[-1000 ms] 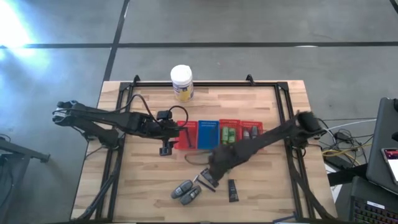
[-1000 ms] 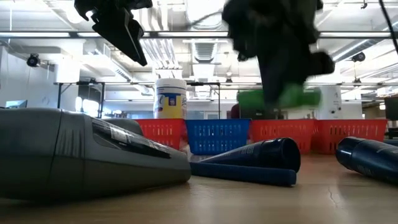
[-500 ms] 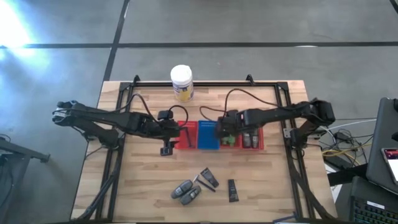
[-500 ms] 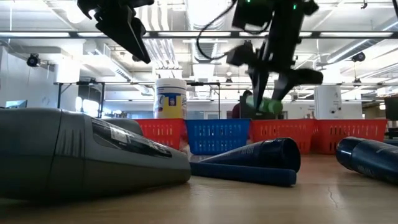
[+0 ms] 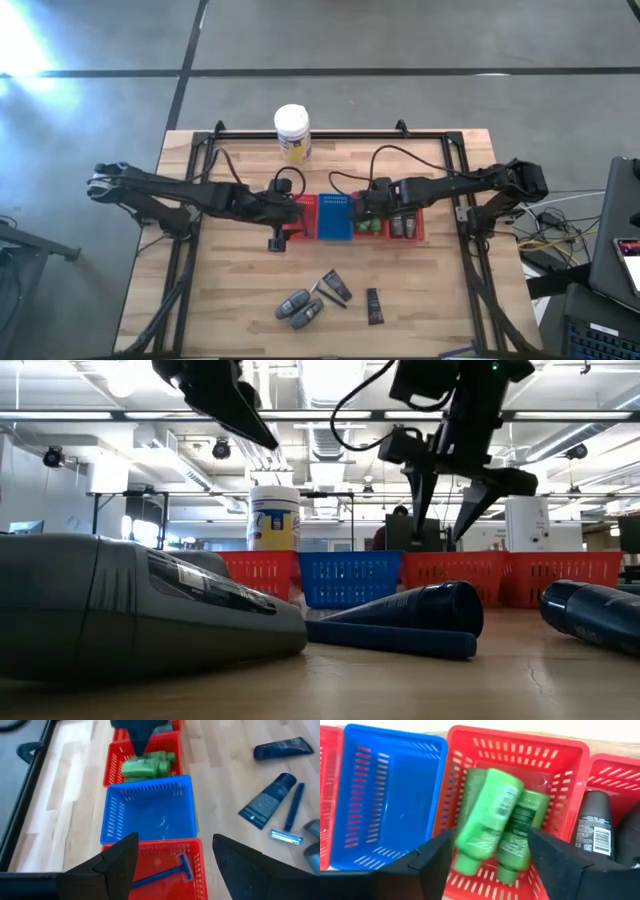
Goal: Pick & Place Travel size toiletries
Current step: Put the blue shave cream into the blue bin
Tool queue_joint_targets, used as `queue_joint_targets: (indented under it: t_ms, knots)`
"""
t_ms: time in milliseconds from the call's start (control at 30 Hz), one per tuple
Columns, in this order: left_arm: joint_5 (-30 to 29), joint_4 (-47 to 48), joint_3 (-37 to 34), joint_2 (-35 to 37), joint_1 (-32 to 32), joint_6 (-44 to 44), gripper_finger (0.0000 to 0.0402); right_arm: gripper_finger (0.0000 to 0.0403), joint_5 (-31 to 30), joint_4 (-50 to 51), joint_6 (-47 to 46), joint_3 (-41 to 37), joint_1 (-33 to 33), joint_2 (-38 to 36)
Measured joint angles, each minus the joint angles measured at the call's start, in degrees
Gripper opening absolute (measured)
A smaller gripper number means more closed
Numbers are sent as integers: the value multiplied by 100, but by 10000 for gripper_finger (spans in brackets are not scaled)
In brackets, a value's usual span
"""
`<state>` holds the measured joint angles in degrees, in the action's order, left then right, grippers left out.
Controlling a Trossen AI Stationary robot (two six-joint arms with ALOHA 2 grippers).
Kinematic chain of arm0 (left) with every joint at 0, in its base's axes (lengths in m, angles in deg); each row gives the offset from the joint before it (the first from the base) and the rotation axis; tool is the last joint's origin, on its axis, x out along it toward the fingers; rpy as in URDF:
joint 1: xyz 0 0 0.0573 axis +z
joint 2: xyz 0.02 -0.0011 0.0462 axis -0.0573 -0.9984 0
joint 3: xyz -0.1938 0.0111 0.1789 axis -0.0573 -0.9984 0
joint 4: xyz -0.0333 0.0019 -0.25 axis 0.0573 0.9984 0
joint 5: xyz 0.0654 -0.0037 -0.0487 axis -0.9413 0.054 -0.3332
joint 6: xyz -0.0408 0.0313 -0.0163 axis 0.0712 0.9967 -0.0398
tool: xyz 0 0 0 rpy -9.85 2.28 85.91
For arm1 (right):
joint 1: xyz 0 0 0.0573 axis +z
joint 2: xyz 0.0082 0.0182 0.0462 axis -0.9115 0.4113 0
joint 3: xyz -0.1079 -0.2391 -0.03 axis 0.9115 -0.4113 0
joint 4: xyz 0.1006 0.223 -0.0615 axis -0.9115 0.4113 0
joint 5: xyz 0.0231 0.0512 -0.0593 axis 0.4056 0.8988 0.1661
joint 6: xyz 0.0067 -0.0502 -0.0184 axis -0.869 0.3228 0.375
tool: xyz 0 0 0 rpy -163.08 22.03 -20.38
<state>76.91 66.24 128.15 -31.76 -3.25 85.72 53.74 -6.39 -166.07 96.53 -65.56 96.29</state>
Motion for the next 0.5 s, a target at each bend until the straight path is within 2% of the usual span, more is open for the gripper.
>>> queue_joint_targets:
  t_ms: [200, 500]
  knots:
    - [895, -593, -199, -418, 18, 297, 259, 286, -523, 355, 107, 224, 302, -343]
    - [2128, -2248, -126, -1590, 20, 926, 259, 318, -533, 881, 295, 40, 336, -1485]
